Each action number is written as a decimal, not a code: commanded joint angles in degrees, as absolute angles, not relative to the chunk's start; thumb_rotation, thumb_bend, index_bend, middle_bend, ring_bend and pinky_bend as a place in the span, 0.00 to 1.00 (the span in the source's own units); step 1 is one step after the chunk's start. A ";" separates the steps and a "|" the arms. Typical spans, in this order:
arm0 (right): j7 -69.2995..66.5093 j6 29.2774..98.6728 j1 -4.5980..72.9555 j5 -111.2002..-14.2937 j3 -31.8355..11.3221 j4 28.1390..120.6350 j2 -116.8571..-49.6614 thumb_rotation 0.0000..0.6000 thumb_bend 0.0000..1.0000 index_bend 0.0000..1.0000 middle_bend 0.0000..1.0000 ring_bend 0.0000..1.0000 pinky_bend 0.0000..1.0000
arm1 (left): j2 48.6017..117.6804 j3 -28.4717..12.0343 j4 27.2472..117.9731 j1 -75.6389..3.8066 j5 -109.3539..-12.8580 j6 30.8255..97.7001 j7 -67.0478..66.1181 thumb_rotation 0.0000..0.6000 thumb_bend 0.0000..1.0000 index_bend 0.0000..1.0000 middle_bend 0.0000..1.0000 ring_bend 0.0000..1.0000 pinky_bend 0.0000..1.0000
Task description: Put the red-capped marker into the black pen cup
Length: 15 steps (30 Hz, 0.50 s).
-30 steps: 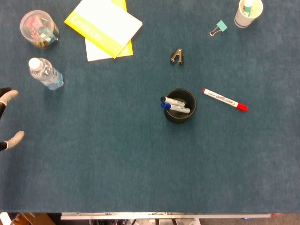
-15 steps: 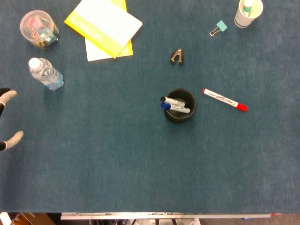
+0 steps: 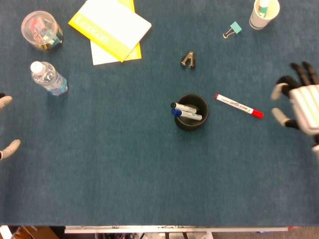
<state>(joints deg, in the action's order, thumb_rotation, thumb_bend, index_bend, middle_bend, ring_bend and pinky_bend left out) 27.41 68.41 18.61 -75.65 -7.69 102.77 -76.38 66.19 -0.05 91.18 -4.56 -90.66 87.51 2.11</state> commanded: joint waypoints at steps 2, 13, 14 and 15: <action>33.20 64.97 22.81 -71.46 -9.06 99.90 -81.15 1.00 0.22 0.51 0.36 0.09 0.00 | 66.03 -0.05 91.22 -4.35 -90.56 87.74 2.14 1.00 0.15 0.19 0.18 0.17 0.14; 44.70 62.77 29.54 -62.81 -10.79 91.92 -89.64 1.00 0.23 0.52 0.36 0.09 0.00 | 65.82 0.04 91.63 -4.17 -90.90 87.98 1.99 1.00 0.15 0.19 0.18 0.17 0.14; 46.24 62.73 30.21 -61.67 -10.81 91.17 -90.58 1.00 0.23 0.52 0.36 0.09 0.00 | 65.83 0.02 91.65 -4.18 -90.96 88.01 1.97 1.00 0.15 0.19 0.18 0.17 0.14; 47.22 62.69 30.70 -60.91 -10.82 90.62 -91.28 1.00 0.23 0.52 0.36 0.09 0.00 | 65.83 0.01 91.64 -4.19 -90.97 88.00 1.95 1.00 0.15 0.19 0.18 0.17 0.14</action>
<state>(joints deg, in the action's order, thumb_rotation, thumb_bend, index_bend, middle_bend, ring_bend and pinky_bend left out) 44.88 63.02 29.17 -62.90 -10.58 92.25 -89.42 65.83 0.02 91.64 -4.18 -90.97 88.00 1.95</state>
